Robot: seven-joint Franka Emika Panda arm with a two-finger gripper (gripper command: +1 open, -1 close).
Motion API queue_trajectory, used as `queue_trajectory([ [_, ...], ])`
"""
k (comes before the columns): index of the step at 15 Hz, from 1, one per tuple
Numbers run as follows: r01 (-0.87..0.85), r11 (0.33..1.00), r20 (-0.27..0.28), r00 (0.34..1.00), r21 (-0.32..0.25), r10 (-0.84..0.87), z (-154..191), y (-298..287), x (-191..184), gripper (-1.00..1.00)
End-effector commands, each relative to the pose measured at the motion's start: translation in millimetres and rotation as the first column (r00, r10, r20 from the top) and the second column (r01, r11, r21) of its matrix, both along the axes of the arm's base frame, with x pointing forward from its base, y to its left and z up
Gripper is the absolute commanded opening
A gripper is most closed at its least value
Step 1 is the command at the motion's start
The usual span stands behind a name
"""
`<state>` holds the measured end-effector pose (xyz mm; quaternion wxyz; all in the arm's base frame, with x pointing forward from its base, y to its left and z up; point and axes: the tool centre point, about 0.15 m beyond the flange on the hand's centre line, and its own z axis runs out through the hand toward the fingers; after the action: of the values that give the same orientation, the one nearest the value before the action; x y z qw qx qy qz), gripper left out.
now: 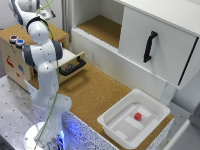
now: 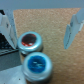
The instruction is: Push down the red button to turn on the red light
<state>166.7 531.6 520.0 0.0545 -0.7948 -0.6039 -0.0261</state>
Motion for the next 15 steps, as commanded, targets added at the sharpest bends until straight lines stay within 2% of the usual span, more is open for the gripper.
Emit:
queue_trajectory([
  [1, 0.155, 0.986, 0.057, 0.987, -0.059, -0.151, 0, 51, -42, 1.00],
  [2, 0.157, 0.985, 0.081, 0.985, -0.076, -0.150, -2, 52, -43, 1.00],
  [3, 0.177, 0.981, 0.109, 0.980, -0.081, -0.168, -1, 52, -41, -1.00],
  [7, 0.135, 0.986, 0.125, 0.985, -0.102, -0.122, -3, 61, -38, -1.00],
  [8, 0.122, 0.986, 0.120, 0.987, -0.110, -0.108, -5, 65, -37, -1.00],
  [11, 0.089, 0.992, 0.069, 0.994, -0.087, -0.083, -12, 76, -34, -1.00],
  [15, 0.047, 0.994, 0.071, 0.997, -0.102, -0.040, -23, 87, -30, -1.00],
])
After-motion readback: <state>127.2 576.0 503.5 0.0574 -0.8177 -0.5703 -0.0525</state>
